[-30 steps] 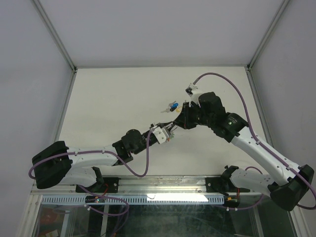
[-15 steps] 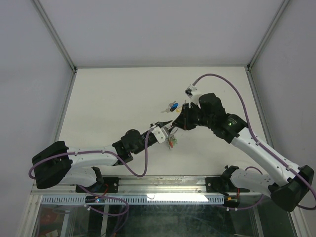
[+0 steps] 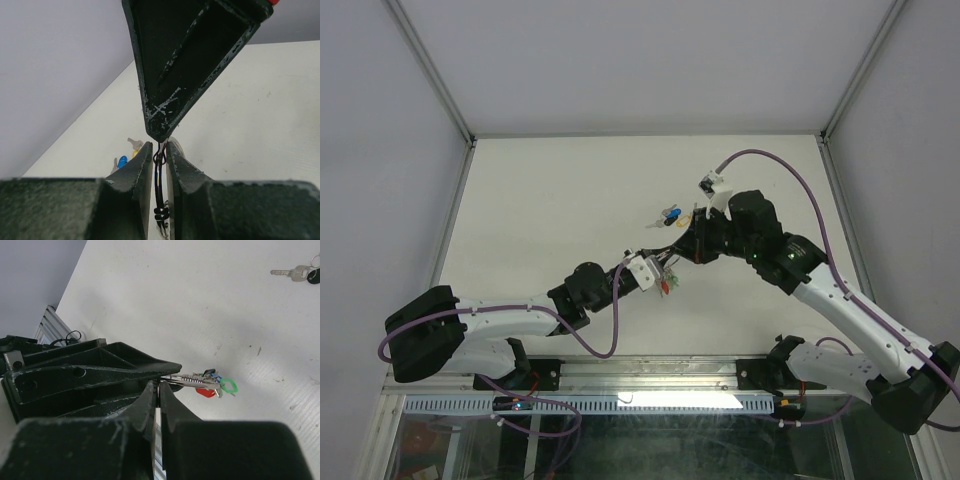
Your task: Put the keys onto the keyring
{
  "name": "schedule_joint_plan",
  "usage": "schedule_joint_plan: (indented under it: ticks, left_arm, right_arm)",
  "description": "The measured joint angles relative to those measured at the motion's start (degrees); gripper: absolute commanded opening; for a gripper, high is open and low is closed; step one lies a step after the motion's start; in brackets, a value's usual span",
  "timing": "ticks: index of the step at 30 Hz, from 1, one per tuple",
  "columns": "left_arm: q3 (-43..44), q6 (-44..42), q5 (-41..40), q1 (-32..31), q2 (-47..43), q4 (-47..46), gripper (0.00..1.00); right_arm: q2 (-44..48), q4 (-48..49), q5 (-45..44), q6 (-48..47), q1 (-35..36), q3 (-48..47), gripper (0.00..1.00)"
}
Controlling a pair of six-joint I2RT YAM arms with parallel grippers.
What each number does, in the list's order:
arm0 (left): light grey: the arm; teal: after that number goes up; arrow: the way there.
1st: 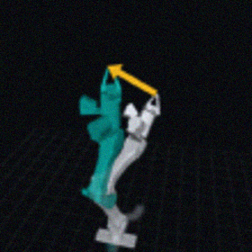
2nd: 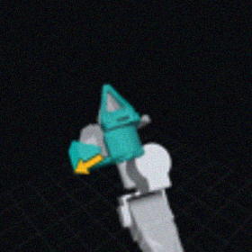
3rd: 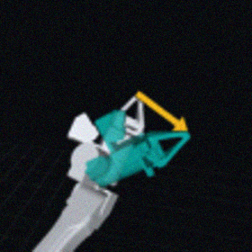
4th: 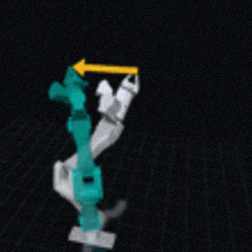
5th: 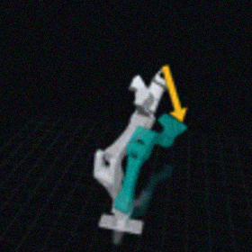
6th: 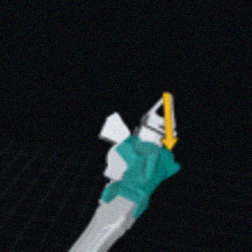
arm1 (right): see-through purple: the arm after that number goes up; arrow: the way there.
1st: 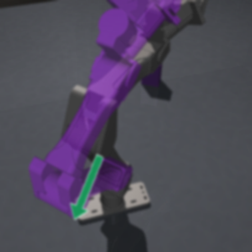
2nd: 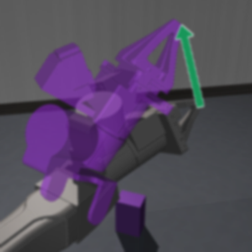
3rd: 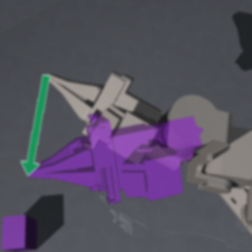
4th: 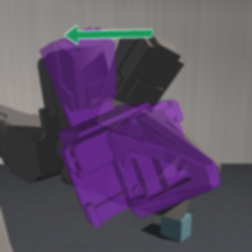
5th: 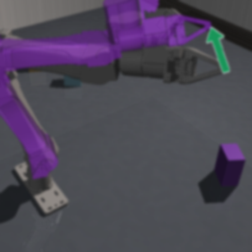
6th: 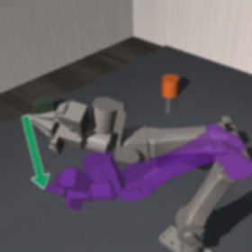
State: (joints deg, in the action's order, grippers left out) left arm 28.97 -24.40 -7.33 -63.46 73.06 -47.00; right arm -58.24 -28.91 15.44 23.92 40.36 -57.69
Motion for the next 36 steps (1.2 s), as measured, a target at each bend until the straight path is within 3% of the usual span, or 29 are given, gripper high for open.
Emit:
schedule_joint_plan:
  ticks: [6,12,15,19,22,36]
  left_arm:
    - [0.0,1.14,0.02,0.0,-0.02,-0.15,0.18]
    - [0.0,1.51,0.26,-0.31,-0.02,-0.17,0.0]
    - [0.0,1.49,0.39,-0.31,-0.02,-0.15,0.0]
    - [0.0,1.49,0.42,-0.31,-0.02,-0.15,0.0]
    - [0.0,1.42,0.26,-0.31,-0.02,0.13,0.0]
    - [0.0,-0.31,-1.73,-0.31,-0.02,1.55,0.0]
  right_arm:
    - [0.13,0.83,0.11,0.02,0.0,1.18,0.0]
    - [0.13,1.31,0.15,0.02,-0.02,1.36,0.0]
    - [0.13,1.62,0.22,0.04,-0.04,1.36,0.0]
    - [0.15,1.66,0.17,0.11,-0.04,1.36,0.28]
    - [0.85,1.6,-0.24,-0.24,-0.04,1.36,0.38]
    - [4.92,1.11,-4.98,-3.08,-0.04,1.36,0.4]
